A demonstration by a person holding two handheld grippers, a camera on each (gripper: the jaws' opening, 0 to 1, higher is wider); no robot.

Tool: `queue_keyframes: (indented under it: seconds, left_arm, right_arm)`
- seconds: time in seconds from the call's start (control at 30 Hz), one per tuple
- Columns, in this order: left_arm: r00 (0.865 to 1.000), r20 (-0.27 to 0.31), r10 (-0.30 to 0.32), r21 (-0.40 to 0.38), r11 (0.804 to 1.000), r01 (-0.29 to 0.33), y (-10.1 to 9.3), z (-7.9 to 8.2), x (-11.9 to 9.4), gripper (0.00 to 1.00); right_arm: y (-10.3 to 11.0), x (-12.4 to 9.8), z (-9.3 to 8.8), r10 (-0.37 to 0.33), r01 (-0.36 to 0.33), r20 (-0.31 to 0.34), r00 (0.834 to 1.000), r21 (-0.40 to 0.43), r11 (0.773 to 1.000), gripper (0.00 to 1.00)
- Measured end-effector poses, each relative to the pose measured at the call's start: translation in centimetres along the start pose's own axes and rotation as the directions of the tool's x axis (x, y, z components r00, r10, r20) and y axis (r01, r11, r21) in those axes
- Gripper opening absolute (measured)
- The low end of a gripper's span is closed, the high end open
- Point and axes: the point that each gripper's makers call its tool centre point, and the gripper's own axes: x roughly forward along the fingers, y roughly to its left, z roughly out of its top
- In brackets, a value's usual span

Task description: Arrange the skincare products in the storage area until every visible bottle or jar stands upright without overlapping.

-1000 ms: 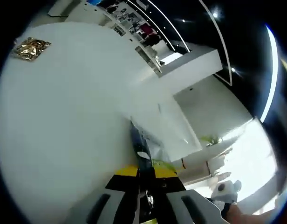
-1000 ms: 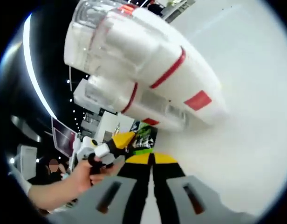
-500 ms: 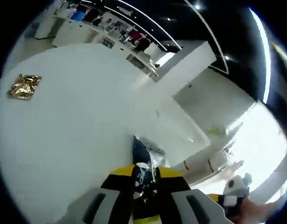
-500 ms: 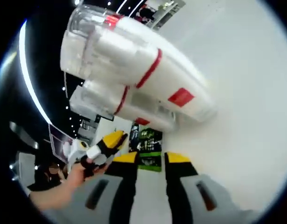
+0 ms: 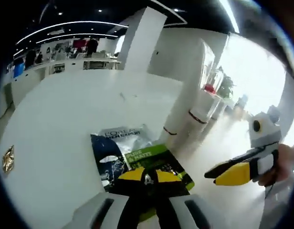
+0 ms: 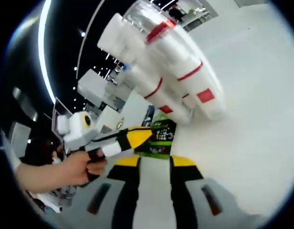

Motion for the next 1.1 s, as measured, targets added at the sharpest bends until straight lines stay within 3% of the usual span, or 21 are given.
queue_keyframes:
  seconds: [0.03,0.17,0.27,0.33,0.53,0.63,0.77,0.9,1.0,1.1]
  left_arm:
    - [0.999,0.037,0.009,0.051,0.999,-0.011,0.1,0.6,0.0,0.09]
    - [0.999,0.026,0.032,0.138,0.990,-0.036,0.2,0.4,0.0,0.08]
    - [0.999,0.027,0.040,0.125,0.991,-0.043,0.1,0.4,-0.1,0.08]
    - [0.998,0.029,0.064,0.032,0.997,-0.065,0.2,0.4,-0.1,0.09]
    - [0.997,0.008,0.083,0.058,0.995,-0.083,-0.5,0.4,0.1,0.21]
    - [0.992,0.098,0.084,0.050,0.995,-0.089,-0.8,2.7,-1.0,0.22]
    - [0.979,0.149,0.140,-0.010,0.990,-0.140,1.3,4.4,-3.8,0.26]
    - [0.972,0.147,0.183,-0.041,0.983,-0.179,3.6,4.3,-7.1,0.30]
    - [0.964,0.139,0.225,-0.039,0.974,-0.222,5.2,3.3,-10.7,0.33]
    - [0.951,0.101,0.293,-0.034,0.956,-0.291,7.1,1.1,-14.3,0.37]
  right_arm:
    - [0.0,-0.2,-0.1,0.001,-0.001,-0.002,1.000,-0.001,1.000,0.25]
    - [-0.3,-0.9,-0.3,-0.001,0.001,-0.005,1.000,-0.011,1.000,0.25]
    - [-0.4,-1.1,-0.5,-0.004,0.004,-0.007,1.000,-0.011,1.000,0.25]
    - [-0.4,-1.7,-0.6,-0.009,0.009,-0.002,1.000,-0.016,1.000,0.25]
    - [0.2,-2.4,0.1,0.006,-0.006,0.027,1.000,0.001,1.000,0.25]
    - [0.7,-2.9,0.6,0.014,-0.014,0.040,0.999,-0.014,1.000,0.25]
    - [0.7,-3.3,0.7,0.018,-0.017,0.045,0.999,-0.013,1.000,0.25]
    - [0.8,-3.6,0.0,0.021,-0.020,0.028,0.999,-0.022,1.000,0.25]
    - [1.0,-4.0,-0.4,0.023,-0.023,0.026,0.999,-0.020,1.000,0.25]
    - [1.4,-4.4,-0.5,0.031,-0.030,0.028,0.999,-0.021,0.999,0.25]
